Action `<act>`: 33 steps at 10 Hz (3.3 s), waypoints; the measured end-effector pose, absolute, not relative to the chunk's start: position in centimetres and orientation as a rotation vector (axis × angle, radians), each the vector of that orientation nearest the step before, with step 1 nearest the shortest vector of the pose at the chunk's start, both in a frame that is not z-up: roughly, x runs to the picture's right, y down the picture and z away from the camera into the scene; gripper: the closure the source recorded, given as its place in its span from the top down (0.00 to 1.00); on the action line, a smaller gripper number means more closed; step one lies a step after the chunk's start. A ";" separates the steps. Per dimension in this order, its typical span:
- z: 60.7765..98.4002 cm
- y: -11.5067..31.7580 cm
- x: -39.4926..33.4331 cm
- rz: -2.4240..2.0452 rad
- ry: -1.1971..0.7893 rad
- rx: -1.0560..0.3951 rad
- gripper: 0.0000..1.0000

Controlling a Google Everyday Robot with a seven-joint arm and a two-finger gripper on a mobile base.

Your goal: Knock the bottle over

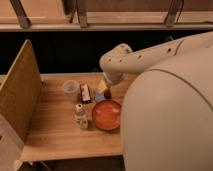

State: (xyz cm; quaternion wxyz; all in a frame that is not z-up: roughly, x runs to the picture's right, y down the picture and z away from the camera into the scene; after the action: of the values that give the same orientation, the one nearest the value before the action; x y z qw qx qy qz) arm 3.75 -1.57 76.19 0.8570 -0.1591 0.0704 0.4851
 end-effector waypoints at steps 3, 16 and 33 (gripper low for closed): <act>76.1 -1.7 3.7 1.020 0.146 -0.333 0.80; 76.2 -1.4 3.7 1.014 0.153 -0.339 0.12; 73.7 18.0 -8.5 0.617 0.303 -0.751 0.00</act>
State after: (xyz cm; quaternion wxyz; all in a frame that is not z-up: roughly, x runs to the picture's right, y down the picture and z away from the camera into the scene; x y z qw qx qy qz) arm -8.51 18.02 73.72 0.8733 -0.3594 0.1450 0.2952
